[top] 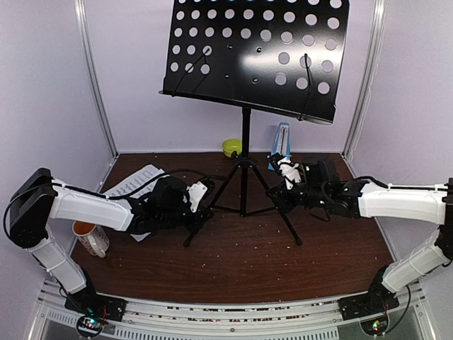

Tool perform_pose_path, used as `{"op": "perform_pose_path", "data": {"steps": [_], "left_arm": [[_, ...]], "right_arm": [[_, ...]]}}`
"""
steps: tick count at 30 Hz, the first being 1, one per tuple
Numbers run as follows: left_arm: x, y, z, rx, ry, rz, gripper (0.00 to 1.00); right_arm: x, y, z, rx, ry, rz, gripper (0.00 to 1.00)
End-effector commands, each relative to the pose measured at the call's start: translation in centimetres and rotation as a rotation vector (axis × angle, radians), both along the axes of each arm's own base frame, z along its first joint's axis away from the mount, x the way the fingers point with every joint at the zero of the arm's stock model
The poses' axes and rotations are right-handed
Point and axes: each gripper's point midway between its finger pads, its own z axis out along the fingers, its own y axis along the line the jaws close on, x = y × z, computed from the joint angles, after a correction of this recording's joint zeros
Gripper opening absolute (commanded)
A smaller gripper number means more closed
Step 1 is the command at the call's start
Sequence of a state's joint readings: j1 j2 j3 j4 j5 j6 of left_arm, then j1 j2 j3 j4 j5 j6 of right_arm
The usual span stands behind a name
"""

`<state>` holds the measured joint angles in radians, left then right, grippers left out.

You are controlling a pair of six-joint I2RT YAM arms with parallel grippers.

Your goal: Set up the instrument practice props

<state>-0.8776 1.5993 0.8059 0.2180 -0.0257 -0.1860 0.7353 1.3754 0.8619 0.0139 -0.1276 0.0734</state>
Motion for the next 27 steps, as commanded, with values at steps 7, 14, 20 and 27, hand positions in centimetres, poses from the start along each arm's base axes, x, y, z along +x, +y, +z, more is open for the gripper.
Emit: {"op": "perform_pose_path", "data": {"steps": [7,14,20,27], "left_arm": [[2.2,-1.7,1.4,-0.031,-0.007,0.037,0.16],[2.3,-2.9,3.1,-0.052,-0.013,-0.003,0.23],[0.7,-2.8,6.4,-0.102,-0.035,-0.070,0.52],[1.5,3.6,8.8,-0.097,0.022,0.071,0.74]], "right_arm": [[4.5,-0.6,1.1,0.046,-0.030,-0.054,0.20],[6.1,-2.0,2.4,0.064,-0.047,-0.108,0.32],[5.5,-2.7,3.7,0.068,-0.056,-0.117,0.62],[3.8,-4.3,5.6,0.109,-0.070,-0.152,0.90]]}}
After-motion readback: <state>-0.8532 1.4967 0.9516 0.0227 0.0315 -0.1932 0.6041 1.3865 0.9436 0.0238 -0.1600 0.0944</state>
